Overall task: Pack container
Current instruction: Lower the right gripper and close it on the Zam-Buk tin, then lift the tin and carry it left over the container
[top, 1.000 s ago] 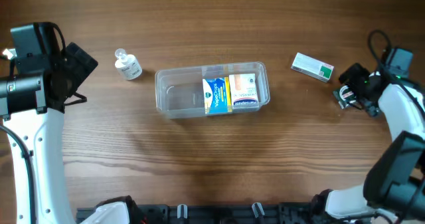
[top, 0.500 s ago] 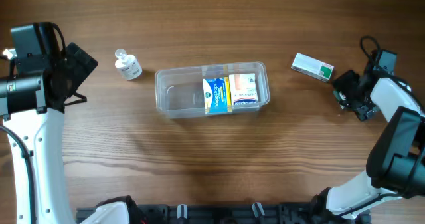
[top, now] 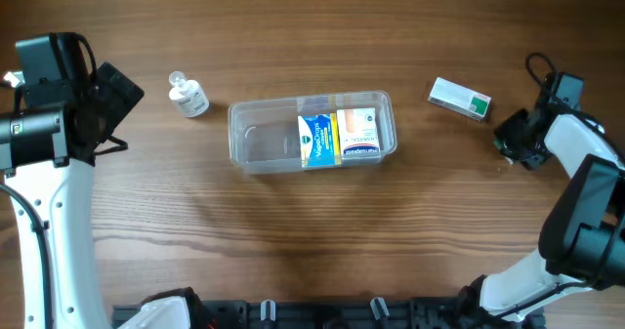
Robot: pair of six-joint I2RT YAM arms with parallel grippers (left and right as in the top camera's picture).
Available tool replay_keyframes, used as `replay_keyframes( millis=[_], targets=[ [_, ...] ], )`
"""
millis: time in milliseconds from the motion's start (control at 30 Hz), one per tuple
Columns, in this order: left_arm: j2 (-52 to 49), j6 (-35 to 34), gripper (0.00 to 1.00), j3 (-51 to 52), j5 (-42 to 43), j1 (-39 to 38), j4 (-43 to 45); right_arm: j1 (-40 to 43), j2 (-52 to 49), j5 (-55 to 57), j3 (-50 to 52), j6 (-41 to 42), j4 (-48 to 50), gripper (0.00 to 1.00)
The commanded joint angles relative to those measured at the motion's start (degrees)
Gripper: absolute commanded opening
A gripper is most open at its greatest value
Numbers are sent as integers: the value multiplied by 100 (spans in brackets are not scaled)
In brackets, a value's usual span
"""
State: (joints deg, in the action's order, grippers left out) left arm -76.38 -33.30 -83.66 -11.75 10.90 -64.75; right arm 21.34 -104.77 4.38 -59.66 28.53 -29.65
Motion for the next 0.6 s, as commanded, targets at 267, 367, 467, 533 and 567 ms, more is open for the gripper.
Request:
replay_keyframes(
  millis=[267, 367, 467, 533, 567],
  targets=[
    [20, 7, 100, -61, -33, 31, -4, -1272, 1869, -160, -994, -778, -1386, 52],
    [20, 7, 100, -61, -33, 31, -4, -2232, 2223, -280, -1005, -791, -1364, 52],
    [20, 9, 100, -61, -33, 31, -4, -3189, 2304, -422, -1005, -758, -1172, 52],
    [20, 7, 100, -61, -33, 31, -7, -3740, 2267, -472, -1005, -750, -994, 52],
    [20, 9, 100, -61, -33, 31, -4, -4026, 2258, -470, -1005, -734, -881, 52]
  ],
)
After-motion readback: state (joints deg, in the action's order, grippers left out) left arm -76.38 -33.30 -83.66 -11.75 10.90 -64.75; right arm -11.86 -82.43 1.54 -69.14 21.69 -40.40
